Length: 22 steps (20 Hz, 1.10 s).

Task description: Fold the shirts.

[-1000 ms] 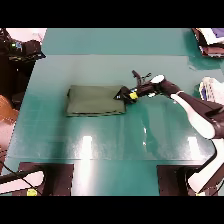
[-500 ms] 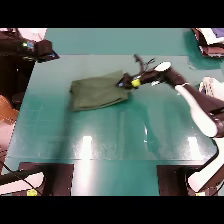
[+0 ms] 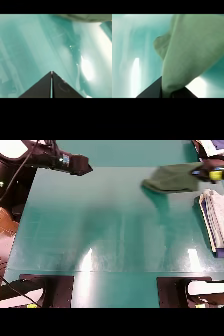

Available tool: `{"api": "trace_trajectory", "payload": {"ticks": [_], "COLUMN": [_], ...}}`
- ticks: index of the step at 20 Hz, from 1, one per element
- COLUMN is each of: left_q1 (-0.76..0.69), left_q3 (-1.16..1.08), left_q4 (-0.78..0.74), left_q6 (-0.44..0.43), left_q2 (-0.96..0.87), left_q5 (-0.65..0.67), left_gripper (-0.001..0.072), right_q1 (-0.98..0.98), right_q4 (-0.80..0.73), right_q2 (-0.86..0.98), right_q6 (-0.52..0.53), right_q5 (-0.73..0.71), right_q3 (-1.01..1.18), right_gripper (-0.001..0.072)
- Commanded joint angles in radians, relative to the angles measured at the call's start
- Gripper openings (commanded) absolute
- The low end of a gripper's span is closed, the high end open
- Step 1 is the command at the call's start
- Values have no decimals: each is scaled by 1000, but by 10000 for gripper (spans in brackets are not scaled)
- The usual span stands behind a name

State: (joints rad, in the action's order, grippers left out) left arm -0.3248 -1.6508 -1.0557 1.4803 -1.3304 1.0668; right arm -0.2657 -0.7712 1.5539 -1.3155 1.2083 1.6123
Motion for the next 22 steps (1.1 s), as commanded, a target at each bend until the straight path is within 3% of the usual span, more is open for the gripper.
{"api": "trace_trajectory", "payload": {"ticks": [1,7,11,17,22], "left_q1": [-67,-85,-85,-85,-85], "left_q3": [0,0,0,0,0], "left_q4": [0,-9,-10,-10,-10], "left_q6": [1,5,5,4,3], "left_q2": [1,1,-3,-3,-3], "left_q5": [-72,-73,-74,-70,-36], "left_gripper": [32,33,33,33,33], "right_q1": [-216,-374,-377,-436,-517], "right_q4": [-26,115,143,68,-101], "right_q2": [-29,-28,-29,-31,-139], "right_q6": [-4,8,42,7,-14], "right_q5": [-12,-124,-116,111,245], "right_q3": [1,5,137,346,231], "right_gripper": [20,20,19,20,20]}}
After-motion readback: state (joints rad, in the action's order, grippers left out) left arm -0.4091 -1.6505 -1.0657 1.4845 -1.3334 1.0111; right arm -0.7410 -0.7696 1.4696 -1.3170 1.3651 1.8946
